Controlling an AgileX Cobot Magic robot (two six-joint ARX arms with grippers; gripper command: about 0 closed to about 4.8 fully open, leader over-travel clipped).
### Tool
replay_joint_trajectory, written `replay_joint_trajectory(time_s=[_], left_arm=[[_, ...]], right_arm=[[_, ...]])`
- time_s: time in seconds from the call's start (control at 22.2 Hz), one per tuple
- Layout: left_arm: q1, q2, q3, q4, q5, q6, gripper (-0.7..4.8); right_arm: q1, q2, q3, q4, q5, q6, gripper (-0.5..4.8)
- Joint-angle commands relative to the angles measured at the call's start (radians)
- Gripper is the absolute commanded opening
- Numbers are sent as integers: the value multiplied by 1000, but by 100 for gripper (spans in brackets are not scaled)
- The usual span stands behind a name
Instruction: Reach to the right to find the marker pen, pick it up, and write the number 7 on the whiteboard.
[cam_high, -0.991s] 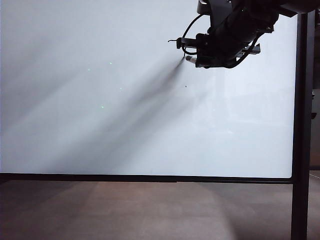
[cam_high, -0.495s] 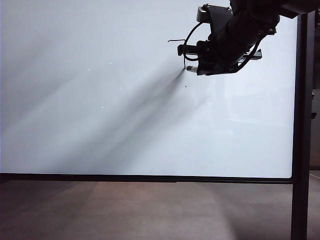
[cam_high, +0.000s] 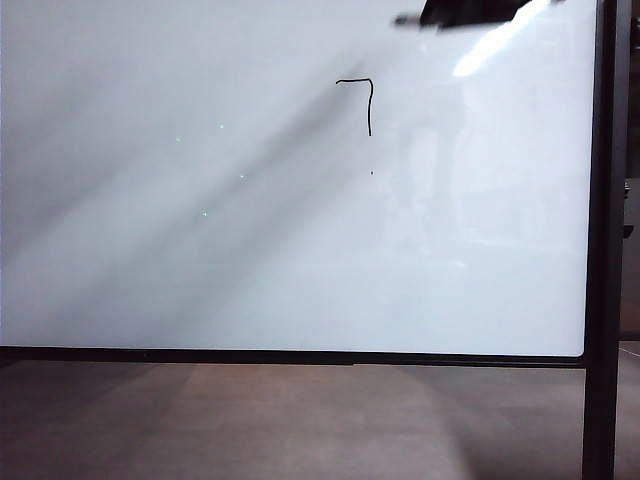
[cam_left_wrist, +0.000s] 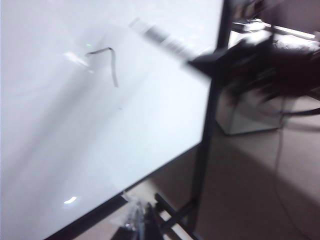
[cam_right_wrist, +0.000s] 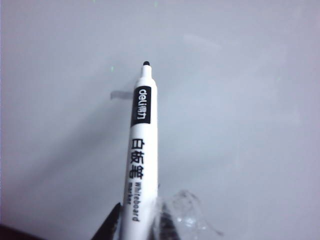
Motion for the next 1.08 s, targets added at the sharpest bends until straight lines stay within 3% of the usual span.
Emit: replay_joint_trajectory(time_s=[0.05, 0.41, 0.68, 1.08], left_arm=[[1, -24, -3, -6, -77, -7, -5], [1, -255, -237, 104, -170, -6, -5], [1, -425, -401, 104, -238, 1, -5], [1, -636, -655, 103, -239, 0, -5]], right_arm=[[1, -127, 6, -78, -2, -72, -1], [0, -411, -6, -257, 5, -145, -1], [0, -535, -135, -258, 2, -145, -1], [0, -750, -599, -47, 40, -151, -1]])
